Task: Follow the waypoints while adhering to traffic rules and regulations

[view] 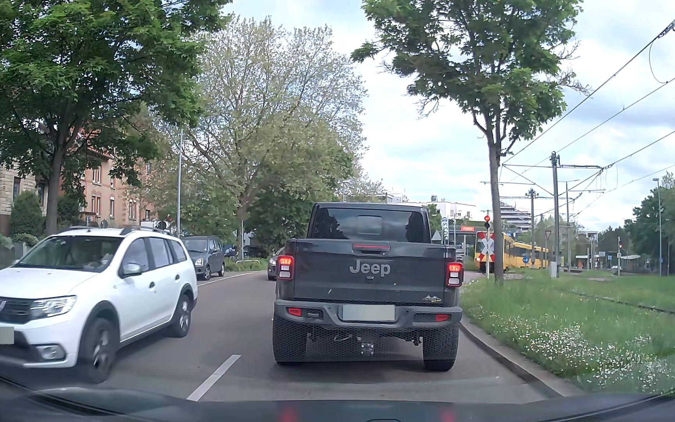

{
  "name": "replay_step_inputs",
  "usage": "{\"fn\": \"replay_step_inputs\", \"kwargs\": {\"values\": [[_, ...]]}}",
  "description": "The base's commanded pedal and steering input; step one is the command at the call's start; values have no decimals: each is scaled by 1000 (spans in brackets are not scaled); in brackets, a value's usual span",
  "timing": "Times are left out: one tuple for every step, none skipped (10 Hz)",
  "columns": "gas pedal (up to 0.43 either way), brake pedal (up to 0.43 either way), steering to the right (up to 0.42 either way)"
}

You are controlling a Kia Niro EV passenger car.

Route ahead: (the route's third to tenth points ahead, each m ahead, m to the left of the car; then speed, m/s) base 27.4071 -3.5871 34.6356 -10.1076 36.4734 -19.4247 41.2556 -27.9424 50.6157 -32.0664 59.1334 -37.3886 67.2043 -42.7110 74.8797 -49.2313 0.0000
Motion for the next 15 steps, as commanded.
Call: {"fn": "replay_step_inputs", "kwargs": {"values": [[0,0,-13],[0,0,-13],[0,0,-13],[0,0,-13],[0,0,-13],[0,0,-13],[0,0,-13],[0,0,-13],[0,0,-13],[0,0,-13],[0,0,-13],[0,0,-13],[0,0,-13],[0,0,-13],[0,0,-13]]}}
